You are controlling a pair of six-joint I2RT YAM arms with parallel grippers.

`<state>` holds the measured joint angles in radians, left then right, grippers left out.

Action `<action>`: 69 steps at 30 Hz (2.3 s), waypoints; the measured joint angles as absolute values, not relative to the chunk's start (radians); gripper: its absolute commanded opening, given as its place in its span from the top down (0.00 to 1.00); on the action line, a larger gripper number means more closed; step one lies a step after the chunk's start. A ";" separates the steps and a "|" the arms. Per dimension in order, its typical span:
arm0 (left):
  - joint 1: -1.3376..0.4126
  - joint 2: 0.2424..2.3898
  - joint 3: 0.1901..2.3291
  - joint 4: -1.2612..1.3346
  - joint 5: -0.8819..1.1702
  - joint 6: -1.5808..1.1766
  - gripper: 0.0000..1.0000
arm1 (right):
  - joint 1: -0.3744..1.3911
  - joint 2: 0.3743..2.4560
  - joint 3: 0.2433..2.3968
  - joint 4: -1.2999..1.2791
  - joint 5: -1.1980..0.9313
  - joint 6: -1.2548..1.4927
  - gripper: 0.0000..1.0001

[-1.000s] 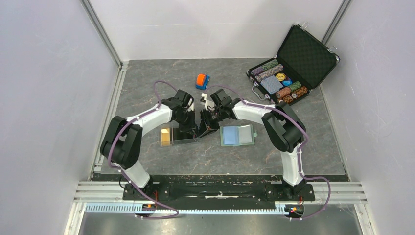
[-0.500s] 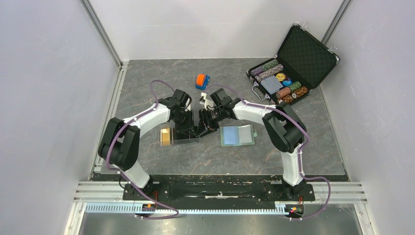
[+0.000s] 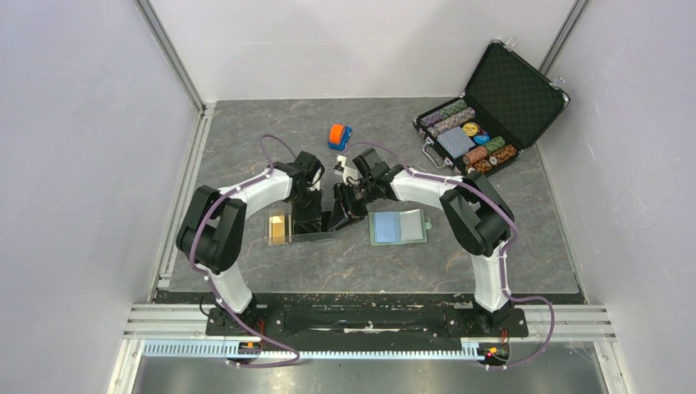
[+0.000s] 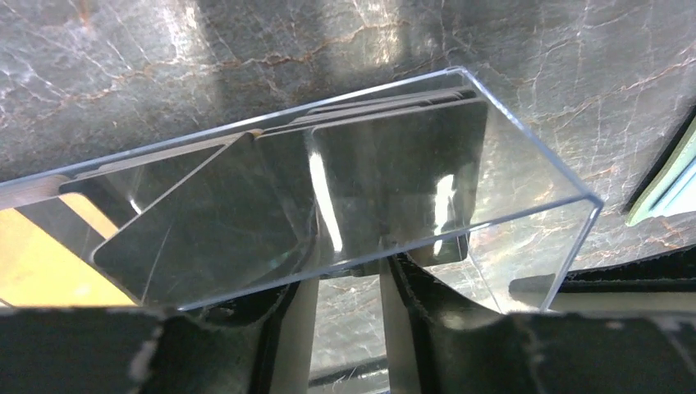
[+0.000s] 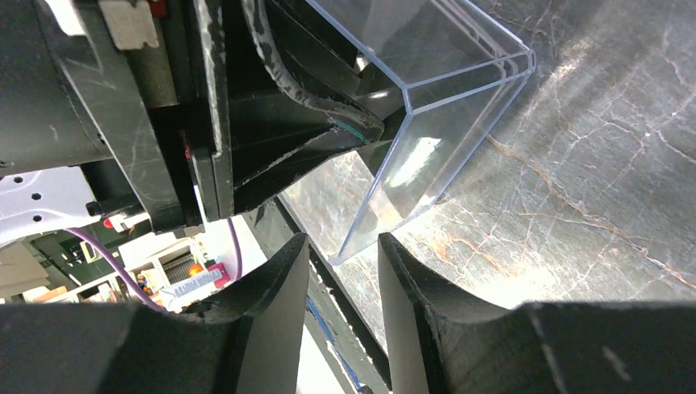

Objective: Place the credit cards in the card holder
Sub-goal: Pick up the credit card from the storage box.

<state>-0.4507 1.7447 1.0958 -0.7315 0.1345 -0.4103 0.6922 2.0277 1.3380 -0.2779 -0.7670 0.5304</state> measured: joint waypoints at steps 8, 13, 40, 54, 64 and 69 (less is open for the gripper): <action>-0.449 1.768 1.118 -0.744 0.151 -0.408 0.96 | 0.692 2.028 1.338 -0.278 -0.767 0.530 0.61; -0.451 1.769 1.119 -0.745 0.157 -0.408 0.98 | 0.691 2.028 1.338 -0.282 -0.767 0.530 0.61; -0.459 1.714 1.148 -0.773 0.168 -0.410 0.98 | 0.687 2.028 1.338 -0.289 -0.766 0.526 0.61; -0.501 1.715 1.219 -0.788 0.196 -0.410 0.88 | 0.687 2.028 1.338 -0.287 -0.766 0.523 0.61; -0.500 1.717 1.188 -0.707 0.239 -0.413 0.72 | 0.687 2.028 1.332 -0.286 -0.767 0.521 0.61; -0.500 1.737 1.155 -0.677 0.244 -0.422 0.88 | 0.687 2.028 1.329 -0.285 -0.767 0.521 0.61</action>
